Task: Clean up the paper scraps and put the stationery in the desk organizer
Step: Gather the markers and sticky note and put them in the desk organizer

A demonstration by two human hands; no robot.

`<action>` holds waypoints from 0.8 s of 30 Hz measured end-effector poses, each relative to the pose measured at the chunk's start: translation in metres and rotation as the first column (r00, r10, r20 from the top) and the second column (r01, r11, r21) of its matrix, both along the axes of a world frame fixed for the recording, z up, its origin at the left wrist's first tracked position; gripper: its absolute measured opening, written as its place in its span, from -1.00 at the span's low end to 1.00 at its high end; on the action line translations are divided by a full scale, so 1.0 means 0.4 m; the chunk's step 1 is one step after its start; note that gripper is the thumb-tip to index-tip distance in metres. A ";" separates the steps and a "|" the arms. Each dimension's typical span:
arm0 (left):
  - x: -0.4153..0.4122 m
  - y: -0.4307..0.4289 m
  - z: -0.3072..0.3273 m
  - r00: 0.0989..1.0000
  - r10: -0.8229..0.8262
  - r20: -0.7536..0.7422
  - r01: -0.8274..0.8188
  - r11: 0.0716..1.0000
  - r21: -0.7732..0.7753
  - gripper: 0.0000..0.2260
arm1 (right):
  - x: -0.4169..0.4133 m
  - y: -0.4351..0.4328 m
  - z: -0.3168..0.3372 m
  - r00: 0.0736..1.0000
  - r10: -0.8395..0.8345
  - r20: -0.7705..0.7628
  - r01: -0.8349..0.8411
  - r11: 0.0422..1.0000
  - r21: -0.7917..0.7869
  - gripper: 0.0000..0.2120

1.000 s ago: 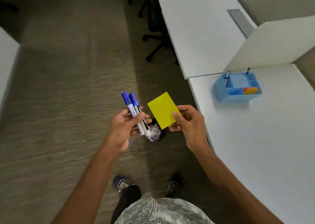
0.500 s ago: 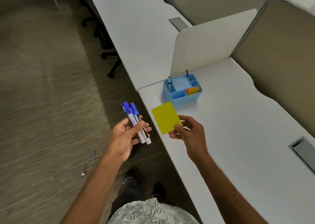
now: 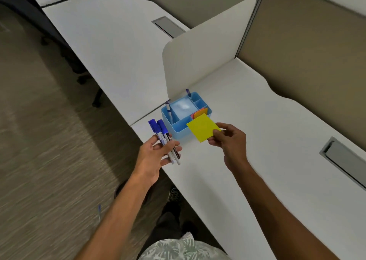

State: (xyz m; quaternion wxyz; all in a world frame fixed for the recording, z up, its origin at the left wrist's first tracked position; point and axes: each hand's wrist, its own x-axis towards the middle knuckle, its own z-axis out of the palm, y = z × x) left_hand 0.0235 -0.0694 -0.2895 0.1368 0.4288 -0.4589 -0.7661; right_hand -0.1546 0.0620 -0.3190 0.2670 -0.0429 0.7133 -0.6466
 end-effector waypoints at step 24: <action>-0.206 -0.251 -0.122 0.977 -0.155 0.144 0.138 0.983 0.119 -0.65 | -0.297 -0.303 -0.212 1.000 -0.015 -0.024 0.026 0.817 0.576 -0.75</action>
